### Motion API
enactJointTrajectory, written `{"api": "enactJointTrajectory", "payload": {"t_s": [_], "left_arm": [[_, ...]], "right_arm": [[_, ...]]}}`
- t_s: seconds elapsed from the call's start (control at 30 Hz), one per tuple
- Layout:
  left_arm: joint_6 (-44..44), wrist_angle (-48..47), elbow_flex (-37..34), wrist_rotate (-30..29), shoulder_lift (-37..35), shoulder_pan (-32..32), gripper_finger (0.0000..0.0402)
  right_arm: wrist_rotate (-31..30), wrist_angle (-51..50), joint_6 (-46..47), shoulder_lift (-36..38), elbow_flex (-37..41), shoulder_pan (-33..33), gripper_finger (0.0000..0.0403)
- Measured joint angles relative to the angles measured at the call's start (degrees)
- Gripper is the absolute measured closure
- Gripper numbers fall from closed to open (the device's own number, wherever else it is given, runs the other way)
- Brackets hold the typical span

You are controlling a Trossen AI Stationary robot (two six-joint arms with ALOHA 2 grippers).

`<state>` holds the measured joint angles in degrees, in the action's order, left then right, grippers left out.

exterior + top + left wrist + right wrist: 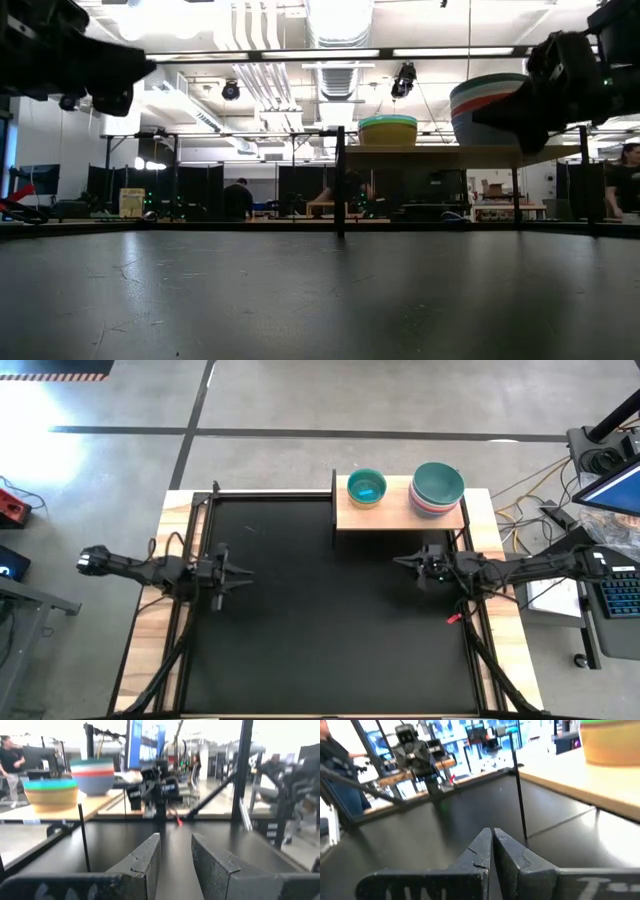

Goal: Place and stack bowls onto a shelf
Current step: Return to Home Position

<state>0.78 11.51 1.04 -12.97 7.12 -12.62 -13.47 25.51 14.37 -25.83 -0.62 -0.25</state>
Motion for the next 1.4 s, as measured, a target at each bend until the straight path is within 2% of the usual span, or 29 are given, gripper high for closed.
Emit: {"api": "enactJointTrajectory", "payload": {"t_s": [0.3,1.03,1.4], "left_arm": [[0.0,0.0,0.0,0.0,-7.2,0.0,0.0306],[0.0,0.4,-0.4,0.0,-7.1,0.0,0.0306],[0.0,0.3,-0.5,0.0,-7.1,0.0,0.0306]], "right_arm": [[0.0,0.0,0.0,6.5,0.0,0.0,0.0394],[0.0,0.0,0.0,15.3,0.0,0.0,0.0394],[0.0,0.1,0.0,24.4,0.0,-0.7,0.0394]]}}
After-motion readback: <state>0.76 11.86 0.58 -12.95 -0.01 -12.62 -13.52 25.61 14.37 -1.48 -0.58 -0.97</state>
